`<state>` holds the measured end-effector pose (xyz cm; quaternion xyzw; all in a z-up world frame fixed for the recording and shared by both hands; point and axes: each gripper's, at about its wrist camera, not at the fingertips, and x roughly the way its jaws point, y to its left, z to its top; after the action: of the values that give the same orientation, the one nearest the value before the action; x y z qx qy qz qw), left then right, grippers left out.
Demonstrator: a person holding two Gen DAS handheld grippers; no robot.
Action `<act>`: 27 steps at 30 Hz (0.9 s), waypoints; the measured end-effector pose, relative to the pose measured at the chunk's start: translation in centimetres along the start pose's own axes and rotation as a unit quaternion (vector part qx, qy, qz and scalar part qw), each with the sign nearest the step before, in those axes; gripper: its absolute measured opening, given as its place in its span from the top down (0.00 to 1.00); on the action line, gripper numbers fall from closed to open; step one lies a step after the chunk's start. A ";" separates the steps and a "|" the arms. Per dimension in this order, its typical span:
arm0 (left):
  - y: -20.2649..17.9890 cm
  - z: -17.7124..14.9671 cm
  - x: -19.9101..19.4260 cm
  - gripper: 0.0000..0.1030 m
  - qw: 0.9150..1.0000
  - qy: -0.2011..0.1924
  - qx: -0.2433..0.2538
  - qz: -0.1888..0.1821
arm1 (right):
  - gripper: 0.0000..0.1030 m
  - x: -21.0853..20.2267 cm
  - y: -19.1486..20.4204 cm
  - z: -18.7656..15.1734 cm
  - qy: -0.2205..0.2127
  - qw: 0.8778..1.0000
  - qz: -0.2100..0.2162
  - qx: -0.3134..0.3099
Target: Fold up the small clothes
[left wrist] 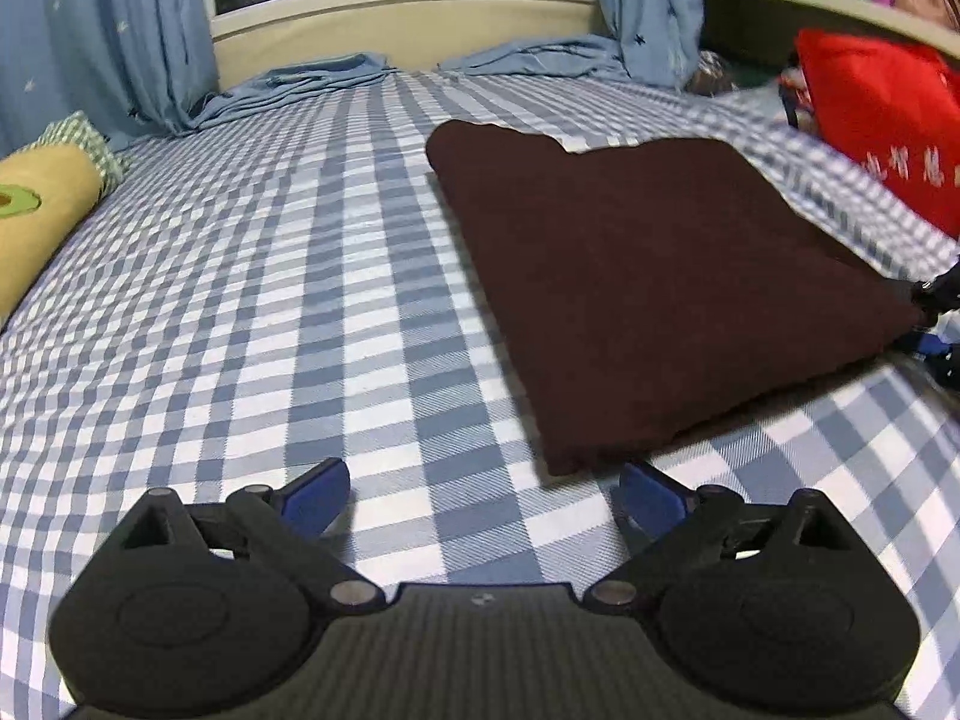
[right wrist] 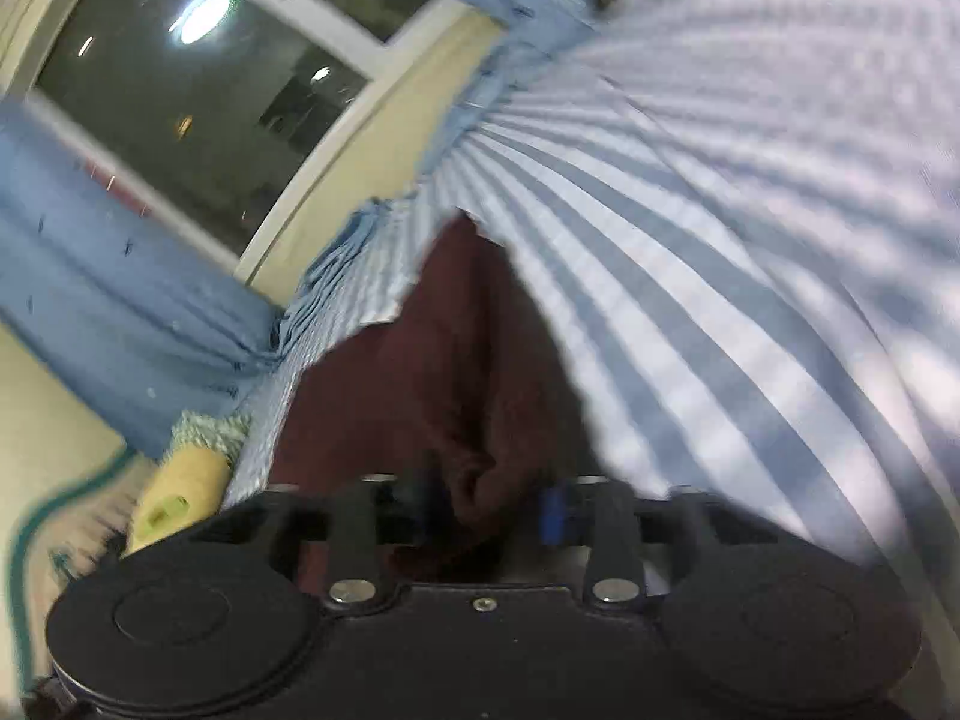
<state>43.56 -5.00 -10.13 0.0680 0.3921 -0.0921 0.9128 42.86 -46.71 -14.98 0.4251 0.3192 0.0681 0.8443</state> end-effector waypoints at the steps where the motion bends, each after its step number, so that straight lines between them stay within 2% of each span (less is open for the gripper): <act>1: -0.3 -0.1 0.0 0.04 1.000 0.000 0.006 0.001 | 0.57 -0.4 -1.0 -0.2 -0.003 1.000 0.019 0.014; 3: -0.8 -0.3 0.0 0.04 1.000 -0.005 0.017 0.001 | 0.55 -1.2 -1.4 0.1 -0.002 1.000 0.022 0.016; 6: -1.7 -0.2 0.1 0.04 1.000 -0.019 0.020 -0.003 | 0.41 -1.9 -0.9 0.8 0.000 1.000 0.017 -0.005; 9: -2.9 0.2 0.1 0.04 0.999 -0.030 0.033 -0.007 | 0.40 -1.3 -0.9 1.5 0.012 0.999 0.047 0.002; 11: -3.9 0.2 -0.1 0.04 0.997 -0.050 0.062 0.008 | 0.47 -0.3 -0.7 1.9 0.025 0.997 0.066 0.008; 12: -4.6 0.0 -0.4 0.04 0.994 -0.065 0.085 0.020 | 0.68 0.0 -0.2 2.1 0.028 0.998 0.064 -0.001; 13: -5.2 -0.3 -0.6 0.04 0.990 -0.079 0.108 0.034 | 0.76 -0.2 0.8 2.1 0.019 0.998 0.051 -0.022; 16: -6.8 -1.2 -1.3 0.04 0.981 -0.110 0.152 0.048 | 0.80 -1.4 3.6 2.8 -0.009 0.995 0.066 -0.068; 19: -8.0 -1.1 -1.1 0.04 0.978 -0.120 0.164 0.045 | 0.80 -2.0 6.1 4.0 -0.020 0.992 0.089 -0.082; 21: -8.8 -0.5 -0.5 0.04 0.976 -0.128 0.164 0.065 | 0.81 -2.1 8.1 4.9 -0.018 0.990 0.108 -0.093; 24: -9.0 0.8 0.6 0.04 0.973 -0.143 0.142 0.110 | 0.81 -2.8 9.9 5.7 -0.017 0.986 0.130 -0.099; 27: -8.0 1.3 1.7 0.04 0.967 -0.129 0.107 0.192 | 0.82 -3.7 10.1 6.2 -0.021 0.985 0.148 -0.089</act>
<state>43.89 -13.21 -10.86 0.2264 0.2387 0.0357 0.9437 45.22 -45.99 -2.84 0.3922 0.2277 0.2116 0.8658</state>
